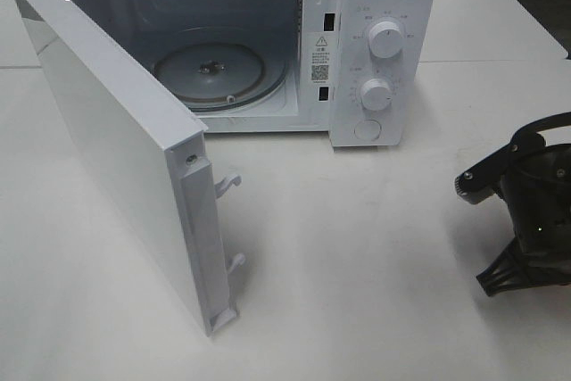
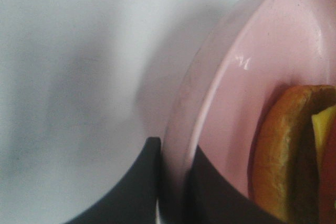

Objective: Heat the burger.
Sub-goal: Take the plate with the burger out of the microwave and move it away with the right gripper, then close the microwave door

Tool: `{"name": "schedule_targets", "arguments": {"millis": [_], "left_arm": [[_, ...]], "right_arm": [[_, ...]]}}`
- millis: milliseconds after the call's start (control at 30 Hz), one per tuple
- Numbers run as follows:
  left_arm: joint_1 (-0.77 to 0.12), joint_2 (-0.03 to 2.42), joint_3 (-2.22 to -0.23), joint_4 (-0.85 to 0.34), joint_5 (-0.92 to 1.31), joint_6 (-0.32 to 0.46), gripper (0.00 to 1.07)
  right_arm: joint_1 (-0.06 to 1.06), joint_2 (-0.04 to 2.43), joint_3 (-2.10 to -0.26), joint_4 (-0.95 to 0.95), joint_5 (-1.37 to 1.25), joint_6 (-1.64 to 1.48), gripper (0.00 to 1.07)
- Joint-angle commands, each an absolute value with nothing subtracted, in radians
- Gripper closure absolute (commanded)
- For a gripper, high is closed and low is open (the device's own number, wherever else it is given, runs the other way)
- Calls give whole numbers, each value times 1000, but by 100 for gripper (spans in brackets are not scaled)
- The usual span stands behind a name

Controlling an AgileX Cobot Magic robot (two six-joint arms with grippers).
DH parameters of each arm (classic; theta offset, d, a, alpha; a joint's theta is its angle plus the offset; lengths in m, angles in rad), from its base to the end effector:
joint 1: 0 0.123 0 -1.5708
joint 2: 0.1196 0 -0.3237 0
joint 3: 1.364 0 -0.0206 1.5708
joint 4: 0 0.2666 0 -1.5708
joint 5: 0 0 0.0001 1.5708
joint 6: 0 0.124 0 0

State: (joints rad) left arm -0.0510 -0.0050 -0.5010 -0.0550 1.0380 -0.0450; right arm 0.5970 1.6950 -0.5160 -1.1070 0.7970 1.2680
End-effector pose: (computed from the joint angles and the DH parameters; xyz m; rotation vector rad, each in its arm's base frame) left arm -0.0005 -0.0059 0.2728 0.0080 2.0167 -0.1266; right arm 0.2299 0.0602 0.1149 -0.3469 2.6468 -0.8368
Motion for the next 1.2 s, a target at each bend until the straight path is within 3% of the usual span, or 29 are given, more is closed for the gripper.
{"name": "schedule_targets", "arguments": {"millis": [33,433,600,667,833,1200], "left_arm": [[-55,-27,-500,-55,1031,-46,6],[-55,-27,-500,-55,1031,-46,6],[-55,-27,-500,-55,1031,-46,6],[-55,-27,-500,-55,1031,-46,6],[-55,-27,-500,-55,1031,-46,6],[-55,-27,-500,-55,1031,-46,6]], "right_arm": [[594,1742,-521,-1160,863,1329,105],[576,1829,-530,-1177,831,1380,98],[576,1829,-533,-1173,814,1378,85],[576,1822,-542,-1136,815,1354,70],[577,1771,-581,-1043,815,1230,61],[577,1593,-646,-867,813,927,60]]}}
